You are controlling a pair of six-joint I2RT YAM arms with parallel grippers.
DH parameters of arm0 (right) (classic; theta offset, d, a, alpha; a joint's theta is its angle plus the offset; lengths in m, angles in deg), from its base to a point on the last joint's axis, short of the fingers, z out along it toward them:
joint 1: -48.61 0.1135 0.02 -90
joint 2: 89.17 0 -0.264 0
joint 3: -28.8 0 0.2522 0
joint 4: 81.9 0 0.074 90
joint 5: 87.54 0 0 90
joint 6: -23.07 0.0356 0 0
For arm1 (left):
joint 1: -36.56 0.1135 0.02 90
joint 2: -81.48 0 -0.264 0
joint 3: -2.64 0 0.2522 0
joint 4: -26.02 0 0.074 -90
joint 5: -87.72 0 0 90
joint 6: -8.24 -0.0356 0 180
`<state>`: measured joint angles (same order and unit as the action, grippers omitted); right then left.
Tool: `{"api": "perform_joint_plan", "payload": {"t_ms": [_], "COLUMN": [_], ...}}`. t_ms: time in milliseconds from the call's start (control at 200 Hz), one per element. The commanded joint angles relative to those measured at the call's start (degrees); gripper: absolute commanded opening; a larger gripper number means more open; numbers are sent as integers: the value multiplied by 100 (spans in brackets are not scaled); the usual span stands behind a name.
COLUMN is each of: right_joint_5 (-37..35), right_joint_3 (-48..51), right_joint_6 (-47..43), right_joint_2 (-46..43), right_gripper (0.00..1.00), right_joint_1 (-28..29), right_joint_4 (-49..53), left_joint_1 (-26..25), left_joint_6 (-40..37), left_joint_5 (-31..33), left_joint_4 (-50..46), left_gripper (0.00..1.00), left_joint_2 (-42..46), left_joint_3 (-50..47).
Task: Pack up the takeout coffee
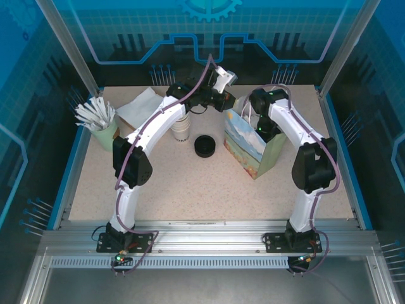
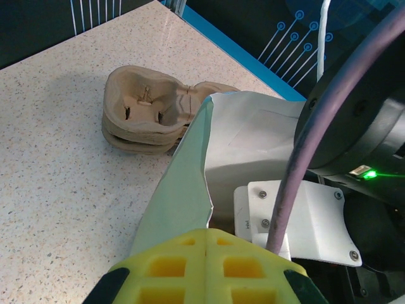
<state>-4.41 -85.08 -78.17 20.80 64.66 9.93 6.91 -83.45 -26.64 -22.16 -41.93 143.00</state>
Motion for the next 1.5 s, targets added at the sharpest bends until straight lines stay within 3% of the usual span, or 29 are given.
{"api": "perform_joint_plan", "payload": {"t_ms": [0,1496], "right_joint_5": [46,-360], "right_joint_3": [94,762], "right_joint_6": [-53,81], "right_joint_2": [114,644], "right_gripper": [38,38], "right_joint_1": [-102,-103], "right_joint_4": [3,-625], "left_joint_1": [-24,-29], "left_joint_6": [-113,-85], "left_joint_5": [-60,-104], "left_joint_4": [-241,-214], "left_gripper": [0,0], "left_joint_2": [126,120], "left_joint_3": [-127,-229]}}
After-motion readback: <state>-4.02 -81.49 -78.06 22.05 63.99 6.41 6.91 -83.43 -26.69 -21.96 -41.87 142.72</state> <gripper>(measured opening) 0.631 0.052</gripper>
